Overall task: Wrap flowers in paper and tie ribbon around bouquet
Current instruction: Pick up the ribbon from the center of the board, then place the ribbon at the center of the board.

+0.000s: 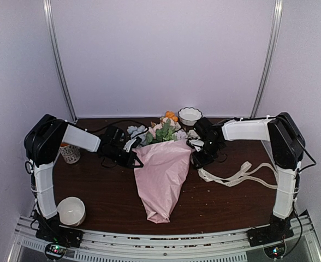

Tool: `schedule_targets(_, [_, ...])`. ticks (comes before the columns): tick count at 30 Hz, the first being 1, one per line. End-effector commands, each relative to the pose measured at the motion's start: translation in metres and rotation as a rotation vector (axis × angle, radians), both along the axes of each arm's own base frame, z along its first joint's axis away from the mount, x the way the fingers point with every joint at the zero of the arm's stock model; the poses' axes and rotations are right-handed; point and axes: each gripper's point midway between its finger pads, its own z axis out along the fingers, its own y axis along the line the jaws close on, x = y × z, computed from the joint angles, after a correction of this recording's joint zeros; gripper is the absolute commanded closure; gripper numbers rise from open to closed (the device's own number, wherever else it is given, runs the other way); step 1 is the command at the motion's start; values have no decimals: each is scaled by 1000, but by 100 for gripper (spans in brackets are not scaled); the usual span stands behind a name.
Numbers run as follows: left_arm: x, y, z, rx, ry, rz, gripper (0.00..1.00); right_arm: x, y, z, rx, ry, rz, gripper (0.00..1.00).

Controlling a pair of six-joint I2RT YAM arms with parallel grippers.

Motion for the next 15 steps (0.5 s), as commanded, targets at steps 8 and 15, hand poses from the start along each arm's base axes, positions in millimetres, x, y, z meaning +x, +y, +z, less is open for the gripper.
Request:
schedule_targets(8, [-3,4,-14,47,21,-3,100,30,-51,54,-107,-168,-151,100])
schedule_targets(15, [-3,4,-15,44,21,-6,100,62,-266,345,-81,-857,-749,100])
